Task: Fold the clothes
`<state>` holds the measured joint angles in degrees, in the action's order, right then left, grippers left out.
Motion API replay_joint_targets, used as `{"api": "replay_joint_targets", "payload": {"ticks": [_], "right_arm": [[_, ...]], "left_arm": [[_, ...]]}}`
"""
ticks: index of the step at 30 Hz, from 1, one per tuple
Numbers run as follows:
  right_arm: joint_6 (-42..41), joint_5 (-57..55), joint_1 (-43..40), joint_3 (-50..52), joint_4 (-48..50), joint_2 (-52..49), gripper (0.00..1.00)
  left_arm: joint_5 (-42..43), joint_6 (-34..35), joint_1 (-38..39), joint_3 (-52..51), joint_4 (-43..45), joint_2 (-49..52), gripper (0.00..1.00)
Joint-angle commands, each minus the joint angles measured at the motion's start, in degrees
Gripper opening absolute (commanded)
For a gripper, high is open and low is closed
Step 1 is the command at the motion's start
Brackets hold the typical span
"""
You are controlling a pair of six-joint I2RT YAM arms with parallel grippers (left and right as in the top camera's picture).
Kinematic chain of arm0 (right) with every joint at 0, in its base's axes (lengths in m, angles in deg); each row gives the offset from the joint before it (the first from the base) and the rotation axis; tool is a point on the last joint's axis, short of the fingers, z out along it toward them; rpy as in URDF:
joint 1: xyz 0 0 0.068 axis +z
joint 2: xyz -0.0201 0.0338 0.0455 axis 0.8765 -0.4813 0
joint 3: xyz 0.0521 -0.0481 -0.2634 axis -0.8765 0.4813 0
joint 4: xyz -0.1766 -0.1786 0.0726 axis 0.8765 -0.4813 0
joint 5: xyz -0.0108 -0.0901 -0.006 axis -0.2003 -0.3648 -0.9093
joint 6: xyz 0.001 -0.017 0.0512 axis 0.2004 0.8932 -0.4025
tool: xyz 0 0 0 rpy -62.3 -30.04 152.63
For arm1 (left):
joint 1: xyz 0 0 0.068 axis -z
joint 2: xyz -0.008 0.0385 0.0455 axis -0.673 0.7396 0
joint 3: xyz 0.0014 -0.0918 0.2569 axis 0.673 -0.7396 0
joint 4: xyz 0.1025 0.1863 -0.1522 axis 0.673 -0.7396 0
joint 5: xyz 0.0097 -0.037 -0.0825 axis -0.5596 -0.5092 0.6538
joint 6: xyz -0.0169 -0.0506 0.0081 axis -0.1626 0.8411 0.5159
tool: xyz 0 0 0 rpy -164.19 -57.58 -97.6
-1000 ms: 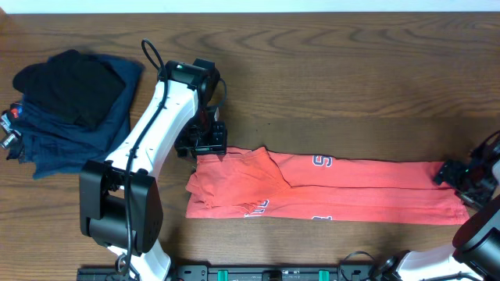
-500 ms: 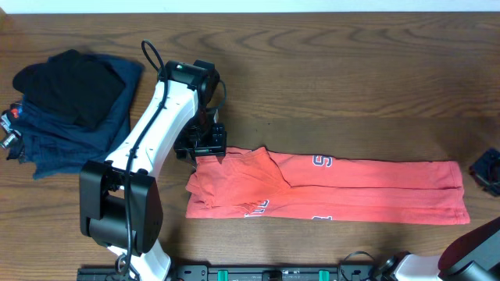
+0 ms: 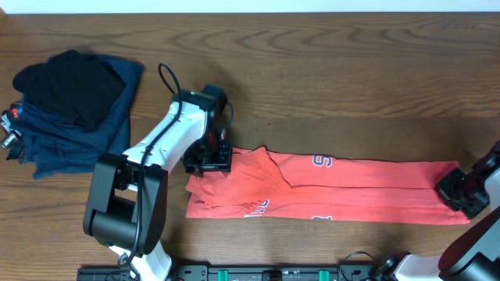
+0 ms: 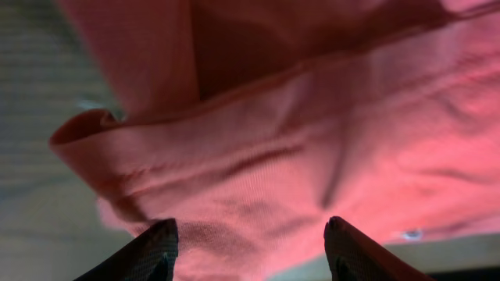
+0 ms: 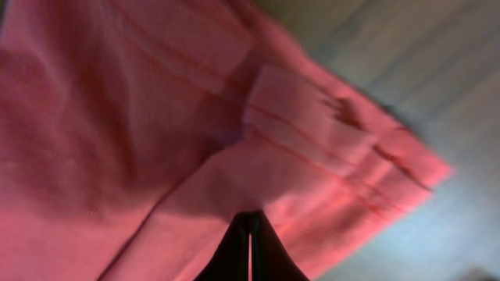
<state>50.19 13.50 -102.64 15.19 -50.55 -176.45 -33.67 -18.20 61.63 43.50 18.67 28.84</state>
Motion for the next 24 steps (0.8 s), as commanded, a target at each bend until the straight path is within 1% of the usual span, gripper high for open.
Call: {"api": "replay_joint_targets", "payload": {"ticks": [1, 9, 12, 18, 21, 24], "right_arm": [[-1.03, 2.86, 0.22, 2.82, 2.58, -0.11, 0.04], [-1.03, 3.23, 0.87, 7.02, 10.36, -2.16, 0.04], [-1.03, 3.26, 1.84, 7.02, 12.94, -3.17, 0.04], [-1.68, 5.88, 5.25, 6.99, 23.21, -5.33, 0.05], [-3.10, 6.03, 6.69, 6.95, 27.89, -5.86, 0.07], [-4.90, 7.30, 7.91, 6.88, 32.70, -5.86, 0.14]], "left_arm": [[0.09, 0.57, -0.07, -3.10, 2.47, 0.04, 0.63], [0.11, 0.57, -0.07, -9.86, 13.62, 0.57, 0.63], [0.07, 0.55, -0.07, -10.03, 17.84, 1.68, 0.63], [0.07, 0.57, -0.07, -10.03, 30.84, 4.74, 0.63], [0.07, 0.87, -0.31, -9.99, 36.54, 6.40, 0.63], [0.09, 2.69, -0.44, -9.81, 42.32, 6.82, 0.64]]}}
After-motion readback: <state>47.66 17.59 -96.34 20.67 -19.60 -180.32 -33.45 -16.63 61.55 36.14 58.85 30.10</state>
